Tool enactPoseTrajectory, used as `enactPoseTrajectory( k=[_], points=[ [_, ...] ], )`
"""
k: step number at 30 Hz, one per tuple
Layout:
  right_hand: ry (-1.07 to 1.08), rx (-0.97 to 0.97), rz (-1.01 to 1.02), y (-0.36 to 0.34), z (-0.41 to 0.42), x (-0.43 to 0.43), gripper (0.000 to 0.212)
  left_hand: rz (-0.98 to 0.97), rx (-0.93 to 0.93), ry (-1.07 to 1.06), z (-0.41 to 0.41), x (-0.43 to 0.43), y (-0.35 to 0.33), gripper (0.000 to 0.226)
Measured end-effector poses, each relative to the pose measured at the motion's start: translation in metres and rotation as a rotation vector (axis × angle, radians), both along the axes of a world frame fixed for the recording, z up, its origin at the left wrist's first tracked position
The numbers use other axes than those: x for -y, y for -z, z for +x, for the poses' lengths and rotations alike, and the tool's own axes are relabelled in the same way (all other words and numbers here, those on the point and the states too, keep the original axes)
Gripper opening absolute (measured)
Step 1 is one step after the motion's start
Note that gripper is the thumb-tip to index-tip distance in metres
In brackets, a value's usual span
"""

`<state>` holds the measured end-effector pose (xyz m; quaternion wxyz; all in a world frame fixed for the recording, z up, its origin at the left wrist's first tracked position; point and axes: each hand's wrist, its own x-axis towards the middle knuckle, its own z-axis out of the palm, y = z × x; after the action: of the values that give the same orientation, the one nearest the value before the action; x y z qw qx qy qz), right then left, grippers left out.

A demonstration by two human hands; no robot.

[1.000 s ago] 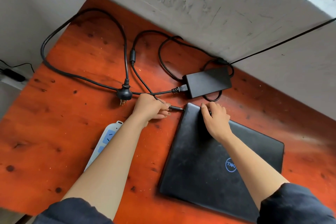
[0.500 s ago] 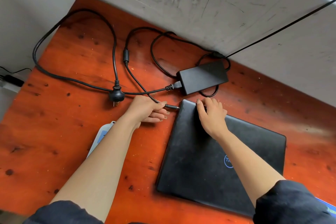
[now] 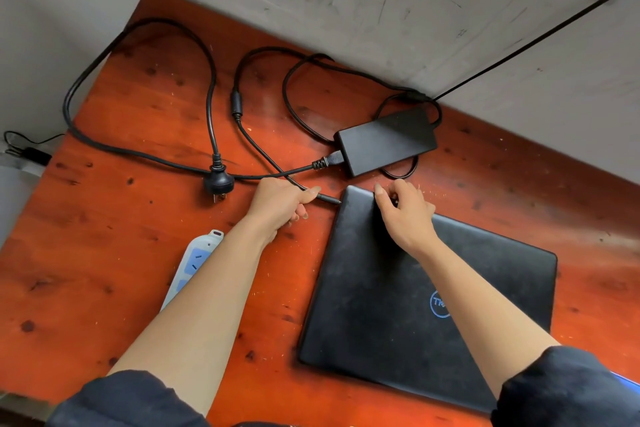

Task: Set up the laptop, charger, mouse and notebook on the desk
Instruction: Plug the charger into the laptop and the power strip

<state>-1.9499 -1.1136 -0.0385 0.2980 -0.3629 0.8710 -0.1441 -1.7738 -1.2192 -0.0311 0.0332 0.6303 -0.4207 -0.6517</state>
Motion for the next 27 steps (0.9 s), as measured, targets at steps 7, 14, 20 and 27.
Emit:
enactPoseTrajectory(
  k=[7,14,20,27],
  points=[
    [0.03,0.02,-0.017,-0.002,-0.001,0.002,0.032,-0.027,0.08,-0.01,-0.009,-0.006,0.009,0.048],
    [0.024,0.019,-0.023,-0.002,-0.001,0.003,0.032,-0.014,0.197,0.076,-0.016,-0.005,0.011,0.056],
    [-0.024,-0.002,0.097,-0.012,-0.012,0.007,0.035,-0.075,0.165,0.045,-0.009,-0.01,0.002,0.045],
    [-0.159,-0.279,0.223,-0.026,0.008,0.013,0.037,-0.284,-0.018,-0.028,0.022,-0.027,-0.022,0.022]
  ],
)
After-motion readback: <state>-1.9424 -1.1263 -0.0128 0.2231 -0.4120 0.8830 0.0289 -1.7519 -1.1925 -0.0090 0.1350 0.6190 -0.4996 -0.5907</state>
